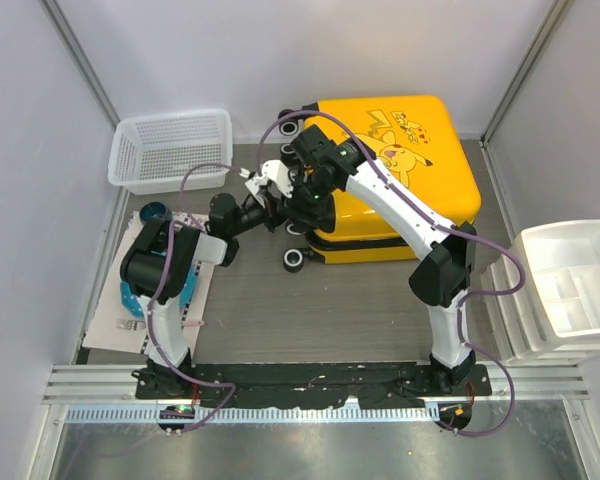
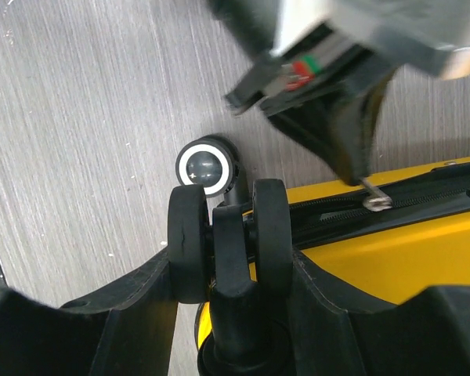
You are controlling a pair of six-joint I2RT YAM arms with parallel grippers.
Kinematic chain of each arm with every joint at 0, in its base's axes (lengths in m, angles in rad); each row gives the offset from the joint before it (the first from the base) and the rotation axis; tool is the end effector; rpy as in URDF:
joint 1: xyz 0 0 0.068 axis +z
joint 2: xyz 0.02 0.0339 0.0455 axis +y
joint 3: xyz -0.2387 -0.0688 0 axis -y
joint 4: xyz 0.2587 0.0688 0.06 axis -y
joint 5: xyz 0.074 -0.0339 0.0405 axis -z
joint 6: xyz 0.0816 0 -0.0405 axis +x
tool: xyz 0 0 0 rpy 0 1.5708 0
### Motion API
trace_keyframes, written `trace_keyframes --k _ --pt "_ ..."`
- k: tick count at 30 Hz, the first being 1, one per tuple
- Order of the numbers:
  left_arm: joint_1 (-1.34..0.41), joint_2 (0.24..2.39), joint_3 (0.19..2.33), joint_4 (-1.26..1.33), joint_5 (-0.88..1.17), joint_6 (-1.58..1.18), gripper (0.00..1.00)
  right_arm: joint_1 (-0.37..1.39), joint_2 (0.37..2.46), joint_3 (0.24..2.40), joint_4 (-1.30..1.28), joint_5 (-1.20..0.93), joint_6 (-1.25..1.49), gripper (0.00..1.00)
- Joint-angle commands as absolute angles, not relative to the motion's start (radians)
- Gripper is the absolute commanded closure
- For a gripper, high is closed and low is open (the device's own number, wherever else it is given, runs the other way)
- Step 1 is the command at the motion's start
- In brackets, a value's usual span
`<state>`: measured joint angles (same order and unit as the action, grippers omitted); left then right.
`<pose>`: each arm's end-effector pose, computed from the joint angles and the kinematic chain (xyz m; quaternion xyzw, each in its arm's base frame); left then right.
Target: Open, take out, and arrange the luggage
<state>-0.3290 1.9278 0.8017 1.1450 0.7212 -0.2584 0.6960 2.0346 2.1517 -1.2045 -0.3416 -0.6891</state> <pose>0.3650 -0.1816 0.1320 0.2748 0.6461 -0.4299 0.5677 0.3254 0.3075 0.2832 -0.6422 0.7104 0.1658 0.2353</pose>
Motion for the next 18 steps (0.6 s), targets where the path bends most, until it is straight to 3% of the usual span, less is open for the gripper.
trace_keyframes --k 1,12,18 --pt "-0.302 1.986 0.925 1.164 0.638 -0.252 1.00 0.663 1.896 2.103 -1.341 -0.402 -0.535 1.00" --pt "-0.276 2.154 1.218 1.051 0.569 -0.238 1.00 0.664 1.807 1.961 -1.321 -0.474 -0.495 0.99" --pt "-0.265 2.175 1.261 1.025 0.552 -0.233 1.00 0.664 1.753 1.884 -1.304 -0.482 -0.485 1.00"
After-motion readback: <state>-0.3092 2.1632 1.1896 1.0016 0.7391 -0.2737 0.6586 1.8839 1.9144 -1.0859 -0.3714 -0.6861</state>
